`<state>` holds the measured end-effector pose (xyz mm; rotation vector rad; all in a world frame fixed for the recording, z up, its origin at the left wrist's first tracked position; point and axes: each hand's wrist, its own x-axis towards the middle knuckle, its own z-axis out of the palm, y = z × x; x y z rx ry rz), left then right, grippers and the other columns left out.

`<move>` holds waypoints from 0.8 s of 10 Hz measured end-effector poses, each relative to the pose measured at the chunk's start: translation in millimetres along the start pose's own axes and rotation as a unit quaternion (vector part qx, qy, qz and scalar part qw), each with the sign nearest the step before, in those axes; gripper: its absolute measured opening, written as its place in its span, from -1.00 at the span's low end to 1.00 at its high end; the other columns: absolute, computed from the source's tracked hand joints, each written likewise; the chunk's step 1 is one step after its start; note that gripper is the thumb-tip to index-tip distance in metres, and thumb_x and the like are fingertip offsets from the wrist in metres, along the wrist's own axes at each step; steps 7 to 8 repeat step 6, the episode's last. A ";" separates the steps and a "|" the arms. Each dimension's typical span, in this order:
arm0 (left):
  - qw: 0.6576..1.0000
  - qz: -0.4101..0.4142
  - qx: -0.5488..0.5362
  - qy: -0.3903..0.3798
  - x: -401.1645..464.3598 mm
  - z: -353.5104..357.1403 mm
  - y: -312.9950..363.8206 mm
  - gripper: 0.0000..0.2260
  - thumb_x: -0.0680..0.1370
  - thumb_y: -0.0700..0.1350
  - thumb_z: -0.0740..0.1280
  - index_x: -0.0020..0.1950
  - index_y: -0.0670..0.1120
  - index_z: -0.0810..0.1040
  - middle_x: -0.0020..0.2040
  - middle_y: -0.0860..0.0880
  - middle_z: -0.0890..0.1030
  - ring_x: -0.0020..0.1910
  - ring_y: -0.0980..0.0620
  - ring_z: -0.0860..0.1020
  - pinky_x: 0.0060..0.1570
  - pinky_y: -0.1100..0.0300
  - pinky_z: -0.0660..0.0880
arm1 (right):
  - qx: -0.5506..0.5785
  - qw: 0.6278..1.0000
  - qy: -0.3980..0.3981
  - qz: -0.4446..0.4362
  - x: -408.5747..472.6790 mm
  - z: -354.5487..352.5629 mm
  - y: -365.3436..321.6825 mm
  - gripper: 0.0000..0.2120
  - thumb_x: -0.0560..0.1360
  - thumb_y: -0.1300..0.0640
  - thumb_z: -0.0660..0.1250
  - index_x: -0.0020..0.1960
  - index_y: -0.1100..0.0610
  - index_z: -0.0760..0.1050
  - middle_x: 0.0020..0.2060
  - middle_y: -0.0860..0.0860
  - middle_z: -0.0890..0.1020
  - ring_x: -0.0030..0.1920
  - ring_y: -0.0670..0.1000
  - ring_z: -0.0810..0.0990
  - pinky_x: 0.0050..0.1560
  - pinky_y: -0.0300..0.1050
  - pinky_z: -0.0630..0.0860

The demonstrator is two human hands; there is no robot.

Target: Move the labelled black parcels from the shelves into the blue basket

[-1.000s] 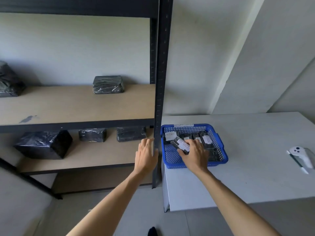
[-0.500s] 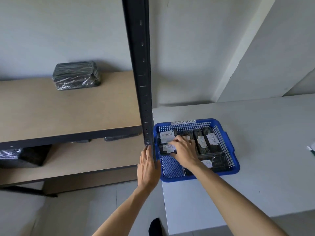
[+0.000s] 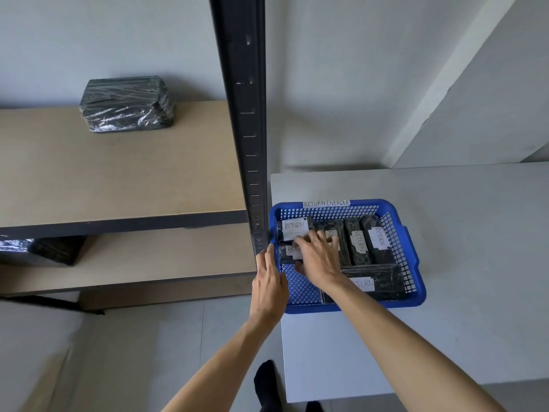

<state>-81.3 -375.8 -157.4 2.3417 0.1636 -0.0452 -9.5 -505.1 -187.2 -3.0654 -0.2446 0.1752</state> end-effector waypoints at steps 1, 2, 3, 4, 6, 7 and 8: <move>1.000 -0.010 0.007 -0.009 0.2 4.7 -1.1 -0.38 0.51 -0.37 0.16 0.53 -0.07 0.08 0.28 -0.09 0.36 0.00 -0.14 0.52 -0.08 0.02 0.44 | -0.022 1.000 0.005 -0.009 -1.1 2.4 0.6 -0.52 0.30 0.14 0.58 0.18 -0.06 0.58 0.12 0.00 0.57 0.15 0.07 0.45 0.12 0.14 0.28; 1.000 -0.013 0.004 -0.014 0.4 6.6 -3.0 -0.32 0.48 -0.41 0.14 0.54 -0.03 0.02 0.29 -0.08 0.36 0.01 -0.16 0.51 -0.09 -0.04 0.46 | -0.003 1.000 0.003 -0.009 -1.3 7.0 4.7 -0.52 0.31 0.14 0.57 0.21 -0.03 0.59 0.14 -0.03 0.61 0.15 0.06 0.48 0.16 0.15 0.33; 1.000 -0.010 -0.003 -0.017 0.1 8.3 -5.6 -0.30 0.48 -0.41 0.14 0.55 -0.01 0.01 0.32 -0.08 0.36 0.06 -0.15 0.51 -0.07 -0.06 0.46 | 0.016 1.000 0.000 -0.016 -0.9 8.0 8.4 -0.55 0.35 0.14 0.53 0.22 0.00 0.59 0.15 -0.03 0.63 0.16 0.06 0.48 0.17 0.17 0.33; 1.000 -0.021 -0.003 -0.022 1.3 7.5 -3.8 -0.31 0.49 -0.40 0.14 0.55 -0.03 0.01 0.35 -0.09 0.35 0.07 -0.15 0.51 -0.03 -0.06 0.45 | 0.026 1.000 -0.004 -0.017 -0.1 4.2 10.3 -0.54 0.36 0.09 0.54 0.24 0.01 0.58 0.16 -0.07 0.63 0.16 0.05 0.47 0.13 0.13 0.32; 1.000 -0.002 0.001 -0.017 4.3 -0.5 0.5 -0.41 0.51 -0.31 0.21 0.51 -0.11 0.12 0.29 -0.13 0.39 0.04 -0.15 0.53 -0.07 0.01 0.45 | 0.050 0.998 0.006 -0.028 -2.3 2.9 18.0 -0.51 0.36 0.02 0.56 0.26 0.01 0.58 0.18 -0.07 0.63 0.16 0.03 0.47 0.13 0.13 0.30; 1.000 -0.002 0.001 -0.017 4.3 -0.5 0.5 -0.41 0.51 -0.31 0.21 0.51 -0.11 0.12 0.29 -0.13 0.39 0.04 -0.15 0.53 -0.07 0.01 0.45 | 0.050 0.998 0.006 -0.028 -2.3 2.9 18.0 -0.51 0.36 0.02 0.56 0.26 0.01 0.58 0.18 -0.07 0.63 0.16 0.03 0.47 0.13 0.13 0.30; 1.000 -0.002 0.001 -0.017 4.3 -0.5 0.5 -0.41 0.51 -0.31 0.21 0.51 -0.11 0.12 0.29 -0.13 0.39 0.04 -0.15 0.53 -0.07 0.01 0.45 | 0.050 0.998 0.006 -0.028 -2.3 2.9 18.0 -0.51 0.36 0.02 0.56 0.26 0.01 0.58 0.18 -0.07 0.63 0.16 0.03 0.47 0.13 0.13 0.30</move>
